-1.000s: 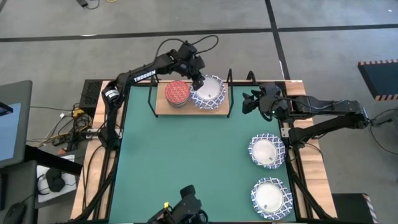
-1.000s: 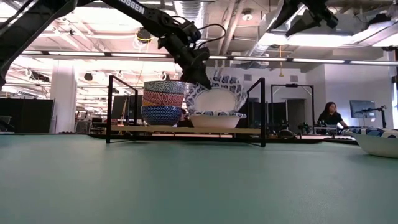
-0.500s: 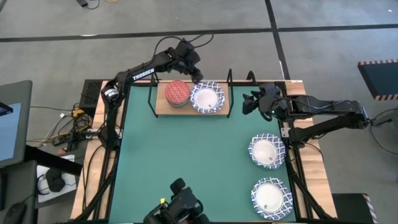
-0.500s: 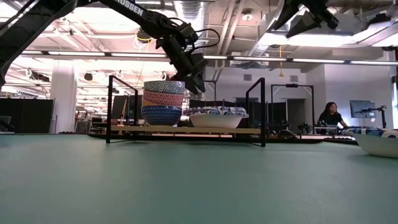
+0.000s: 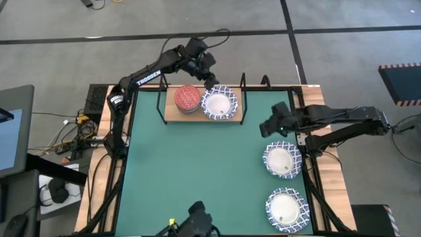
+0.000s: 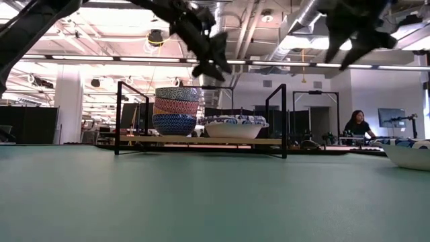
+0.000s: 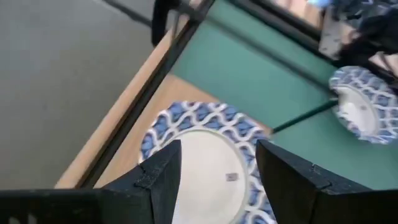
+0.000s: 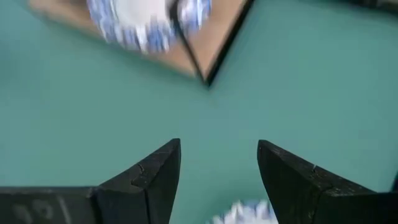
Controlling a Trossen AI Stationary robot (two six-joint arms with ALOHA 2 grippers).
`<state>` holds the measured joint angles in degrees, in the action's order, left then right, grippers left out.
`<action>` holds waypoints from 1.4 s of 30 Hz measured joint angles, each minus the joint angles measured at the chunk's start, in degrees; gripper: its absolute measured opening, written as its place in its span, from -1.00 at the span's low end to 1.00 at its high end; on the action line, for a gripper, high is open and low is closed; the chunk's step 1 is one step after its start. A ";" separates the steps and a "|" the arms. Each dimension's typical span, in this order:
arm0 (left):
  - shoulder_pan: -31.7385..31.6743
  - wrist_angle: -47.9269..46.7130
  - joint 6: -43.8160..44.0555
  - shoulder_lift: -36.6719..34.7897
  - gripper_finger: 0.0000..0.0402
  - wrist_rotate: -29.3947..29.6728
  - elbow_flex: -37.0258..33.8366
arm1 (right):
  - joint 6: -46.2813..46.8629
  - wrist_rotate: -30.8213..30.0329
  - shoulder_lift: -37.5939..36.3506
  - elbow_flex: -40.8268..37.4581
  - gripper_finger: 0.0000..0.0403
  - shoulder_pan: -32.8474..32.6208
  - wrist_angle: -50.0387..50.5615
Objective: Place and stack bowls onto a shelf
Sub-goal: Stack the white blue bowl on top of the white blue bowls on the shelf
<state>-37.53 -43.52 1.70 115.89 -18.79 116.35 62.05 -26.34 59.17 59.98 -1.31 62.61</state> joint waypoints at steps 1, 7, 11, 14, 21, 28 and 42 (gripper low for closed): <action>0.52 -1.03 -0.48 -0.21 -0.05 0.55 1.48 | 0.43 1.96 0.32 -0.73 0.19 -0.56 0.24; 5.02 -3.67 -1.23 -1.87 -0.05 2.81 4.09 | 2.57 9.44 1.34 -6.37 0.19 -5.01 0.40; 9.23 -4.38 1.02 -2.50 -0.05 2.71 4.20 | 4.79 11.11 1.26 -10.71 0.19 -7.65 0.35; 12.95 -4.44 1.03 -2.50 -0.05 4.88 4.18 | 5.20 13.25 1.26 -13.88 0.19 -8.86 0.24; 19.31 -4.63 1.36 -2.50 -0.05 9.63 4.18 | 3.69 19.91 1.26 -19.90 0.19 -9.63 -0.49; 20.71 -4.94 1.80 -5.99 -0.05 11.98 3.64 | 0.14 21.53 1.26 -20.95 0.19 -9.44 -1.09; 21.05 20.92 5.07 -28.37 -0.06 14.53 -31.45 | -2.56 27.77 1.26 -20.93 0.19 -9.44 -1.47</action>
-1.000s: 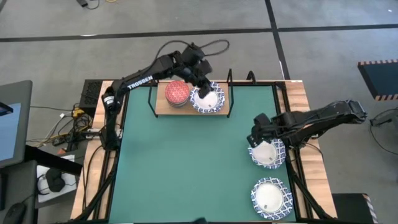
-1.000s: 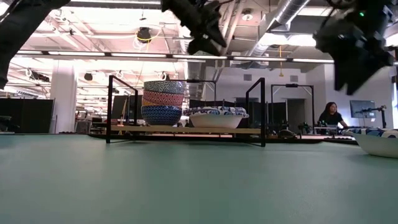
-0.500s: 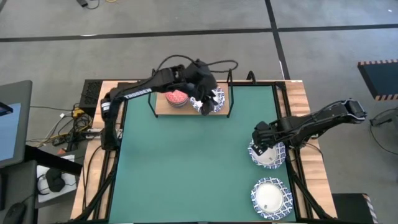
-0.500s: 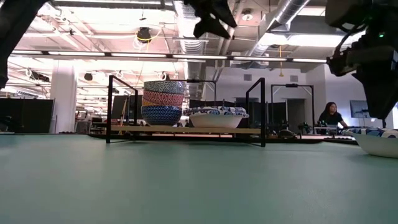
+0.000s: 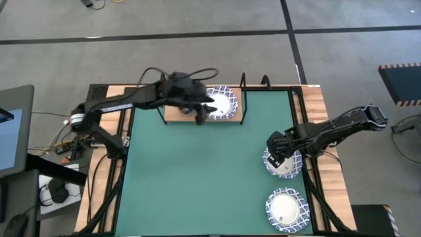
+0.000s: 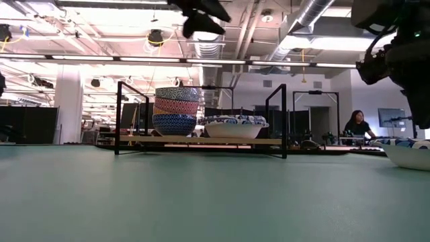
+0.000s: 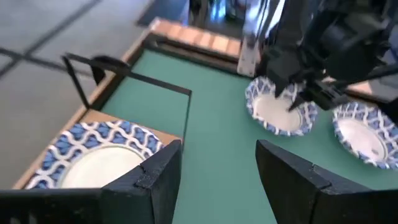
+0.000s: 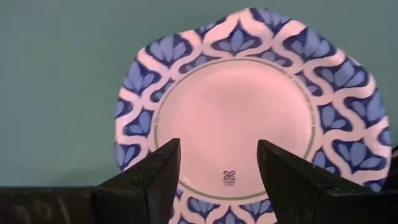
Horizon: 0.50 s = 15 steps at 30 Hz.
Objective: Place and stack bowls onto a shelf
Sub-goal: Stack the white blue bowl on top of the white blue bowls on the shelf
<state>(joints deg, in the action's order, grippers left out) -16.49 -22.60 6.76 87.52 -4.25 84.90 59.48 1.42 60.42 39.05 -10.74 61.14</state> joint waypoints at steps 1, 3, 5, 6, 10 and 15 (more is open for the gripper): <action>-0.01 2.44 0.05 -2.43 -0.06 0.10 -3.01 | -0.01 0.23 -0.02 0.00 0.19 0.00 -0.06; -0.07 7.29 -0.08 -7.18 -0.06 0.26 -8.52 | -0.60 0.27 0.00 0.00 0.19 0.00 0.08; -0.05 11.56 -0.92 -11.30 -0.06 0.13 -12.84 | -2.36 0.23 -0.01 0.00 0.19 0.02 0.62; -0.05 13.80 -1.13 -13.13 -0.06 0.13 -14.81 | -3.10 0.12 0.00 0.00 0.19 0.20 0.89; 0.47 19.64 0.41 -16.11 -0.06 0.01 -20.67 | -5.11 -1.14 0.00 0.00 0.19 1.34 1.30; 1.77 19.78 3.74 -16.21 -0.06 0.01 -23.02 | -2.87 -5.78 1.25 0.05 0.19 4.07 3.41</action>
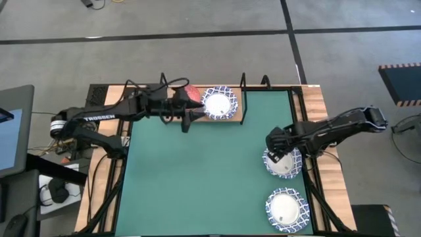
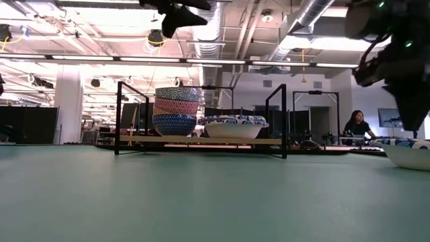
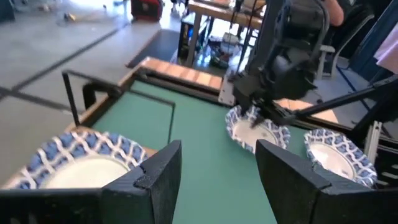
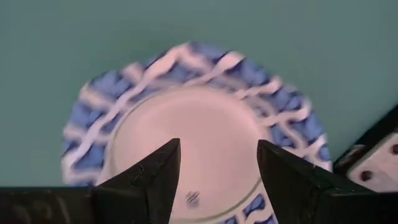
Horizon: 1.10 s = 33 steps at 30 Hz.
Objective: Place and stack bowls onto a shelf
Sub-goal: Stack the white blue bowl on top of the white blue bowls on the shelf
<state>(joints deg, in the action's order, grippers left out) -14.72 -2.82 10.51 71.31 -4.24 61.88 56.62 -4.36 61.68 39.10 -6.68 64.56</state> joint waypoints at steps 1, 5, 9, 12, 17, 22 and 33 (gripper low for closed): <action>0.31 -0.08 0.55 0.14 -0.06 0.05 -0.25 | 0.45 -0.60 0.39 0.00 0.19 0.71 0.02; 1.66 -0.73 1.24 0.29 -0.06 0.20 -0.34 | 0.81 -4.05 2.71 0.02 0.19 3.54 0.84; 2.58 -0.79 0.89 0.26 -0.06 0.51 -0.32 | -5.67 -5.83 6.98 -0.04 0.19 6.68 1.72; 3.01 -0.78 0.80 0.26 -0.06 0.62 -0.32 | -13.71 -5.51 10.56 0.04 0.19 7.69 0.32; 3.72 -1.18 1.44 0.26 -0.06 0.84 -0.32 | -20.04 -6.08 16.27 0.00 0.18 9.31 -1.53; 4.61 -2.88 2.23 0.26 -0.06 3.33 -0.32 | -21.41 -6.03 20.23 0.00 -0.08 9.73 -2.19; 4.63 -3.16 -0.57 0.51 -0.06 5.14 -0.30 | -14.89 -5.12 16.91 3.50 -0.90 9.60 0.29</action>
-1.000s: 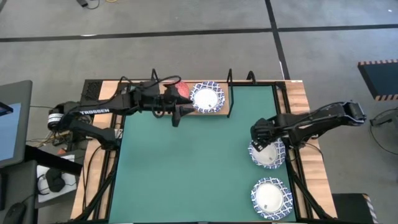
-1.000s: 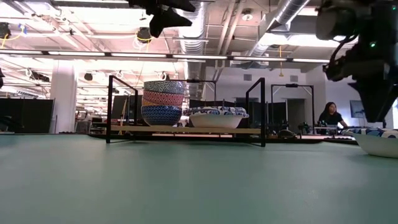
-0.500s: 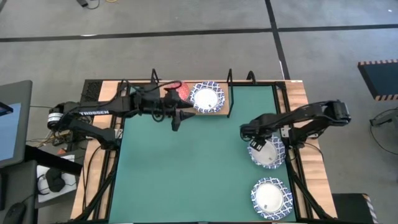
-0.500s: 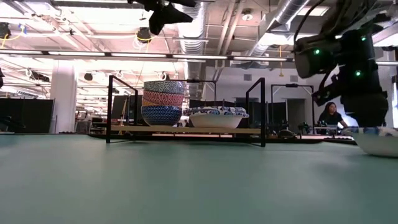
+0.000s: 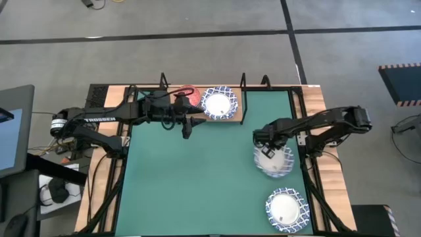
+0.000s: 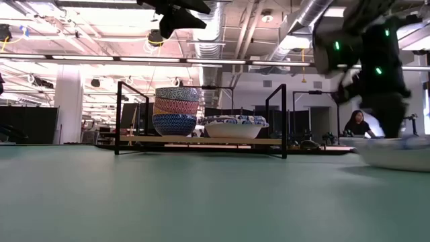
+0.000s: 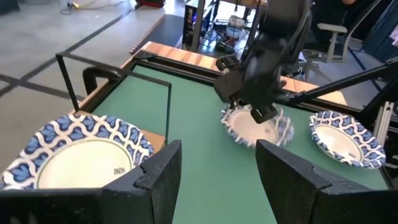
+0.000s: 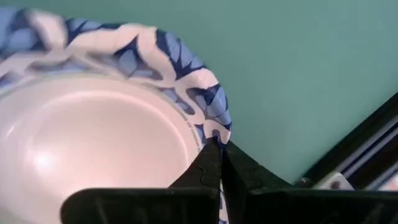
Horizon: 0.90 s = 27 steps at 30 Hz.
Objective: Place and stack bowls onto a shelf
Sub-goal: Stack the white blue bowl on top of the white blue bowls on the shelf
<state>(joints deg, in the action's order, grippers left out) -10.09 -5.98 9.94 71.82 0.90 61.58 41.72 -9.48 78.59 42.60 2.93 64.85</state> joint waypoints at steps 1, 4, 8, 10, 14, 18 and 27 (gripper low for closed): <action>0.00 0.43 -0.36 0.40 -0.06 -0.08 0.05 | 1.85 -0.73 -1.19 1.03 -0.89 -0.27 -0.12; 0.00 0.63 -0.61 1.51 -0.06 -1.62 0.02 | 8.08 -5.81 -4.71 4.46 -0.79 -1.54 -0.30; 0.13 3.43 0.71 3.93 -0.06 -3.23 -0.07 | 13.82 -12.93 -8.29 9.11 -0.78 -2.99 -2.75; 0.37 7.73 1.13 5.50 -0.06 -3.13 0.22 | 13.93 -15.46 -9.60 10.89 -0.83 -3.44 -4.63; 0.90 13.20 1.66 9.69 -0.06 -3.37 2.03 | 10.58 -17.71 -10.40 14.62 -0.89 -4.09 -9.18; 2.02 12.71 1.50 13.90 -0.06 -3.55 6.31 | 8.60 -18.50 -9.64 17.81 -0.85 -4.02 -11.18; 3.30 -1.14 -1.08 21.48 -0.06 5.19 18.56 | 4.67 -19.68 -6.54 23.01 -0.88 -4.61 -12.09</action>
<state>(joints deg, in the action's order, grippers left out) -6.79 -7.12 8.86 93.30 6.09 80.14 46.39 -29.16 72.05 65.61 -1.68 52.76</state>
